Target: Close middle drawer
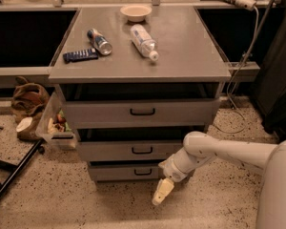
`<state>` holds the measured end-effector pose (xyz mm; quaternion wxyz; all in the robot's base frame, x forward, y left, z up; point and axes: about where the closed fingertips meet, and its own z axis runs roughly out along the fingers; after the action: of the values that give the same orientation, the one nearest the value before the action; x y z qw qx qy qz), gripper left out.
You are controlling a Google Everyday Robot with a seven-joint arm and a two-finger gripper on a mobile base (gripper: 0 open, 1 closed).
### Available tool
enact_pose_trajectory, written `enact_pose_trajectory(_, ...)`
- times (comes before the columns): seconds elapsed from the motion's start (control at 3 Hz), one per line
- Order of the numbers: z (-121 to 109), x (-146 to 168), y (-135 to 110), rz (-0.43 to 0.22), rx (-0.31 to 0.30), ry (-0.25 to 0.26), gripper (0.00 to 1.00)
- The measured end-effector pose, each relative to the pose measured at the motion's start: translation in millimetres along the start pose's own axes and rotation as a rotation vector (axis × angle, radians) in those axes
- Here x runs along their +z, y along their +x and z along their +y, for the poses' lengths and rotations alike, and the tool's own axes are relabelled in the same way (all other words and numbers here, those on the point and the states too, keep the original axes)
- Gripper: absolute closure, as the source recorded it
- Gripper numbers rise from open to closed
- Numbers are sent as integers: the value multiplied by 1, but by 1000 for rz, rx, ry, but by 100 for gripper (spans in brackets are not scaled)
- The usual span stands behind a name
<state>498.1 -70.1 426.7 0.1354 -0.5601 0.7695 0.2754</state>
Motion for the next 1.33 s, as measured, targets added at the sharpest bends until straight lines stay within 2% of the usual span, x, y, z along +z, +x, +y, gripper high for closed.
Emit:
enact_pose_trajectory(0.33, -2, 0, -1, -18, 1, -5, 0)
enact_pose_trajectory(0.67, -28, -10, -24, -81, -20, 45, 0)
enact_pose_trajectory(1.0, -63, -16, -49, -113, -32, 111, 0)
enact_pose_trajectory(1.33, -91, -13, -67, -105, -35, 148, 0)
